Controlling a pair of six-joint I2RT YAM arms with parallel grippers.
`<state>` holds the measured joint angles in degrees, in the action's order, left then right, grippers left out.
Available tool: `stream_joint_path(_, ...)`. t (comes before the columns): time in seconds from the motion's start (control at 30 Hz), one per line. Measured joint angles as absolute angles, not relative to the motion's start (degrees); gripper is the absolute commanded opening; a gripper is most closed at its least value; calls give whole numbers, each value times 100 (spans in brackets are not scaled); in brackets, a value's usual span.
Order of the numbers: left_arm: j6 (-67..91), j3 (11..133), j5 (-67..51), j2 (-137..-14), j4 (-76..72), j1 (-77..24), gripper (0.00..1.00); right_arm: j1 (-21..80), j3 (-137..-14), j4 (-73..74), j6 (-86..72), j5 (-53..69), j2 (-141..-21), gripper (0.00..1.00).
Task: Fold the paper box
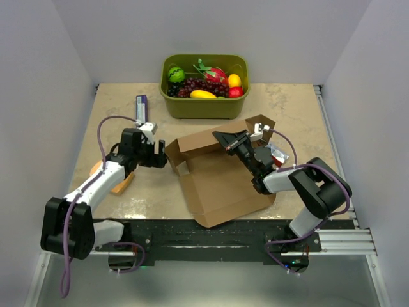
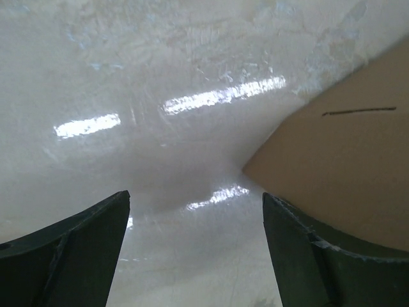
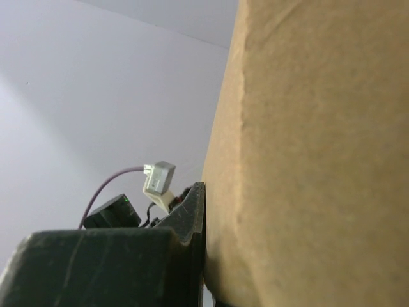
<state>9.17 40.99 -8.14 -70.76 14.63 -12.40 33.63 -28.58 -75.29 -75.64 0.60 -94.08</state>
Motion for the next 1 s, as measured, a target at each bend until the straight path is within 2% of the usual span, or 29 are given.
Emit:
stream_joint_path(0.2, 950, 4036, -720, -6906, 1627, -1249, 87, 3363, -2827, -7540, -7566, 45, -9393, 0)
stream_joint_path(0.37, 1162, 3824, -213, -5435, 1730, -1249, 82, 3369, -2792, -7485, -7566, -47, -9323, 0)
stream_joint_path(0.53, 1601, 3546, -495, -4416, 1559, -1258, 79, 3369, -2792, -7483, -7570, -51, -9323, 0)
stream_joint_path(0.77, 2622, 2359, -1129, -4307, 1109, -1490, 76, 3369, -2792, -7465, -7583, -54, -9314, 0)
stream_joint_path(1.0, 3697, 1363, -1245, -4495, 19, -2504, 73, 3369, -2792, -7240, -7581, -108, -9164, 0)
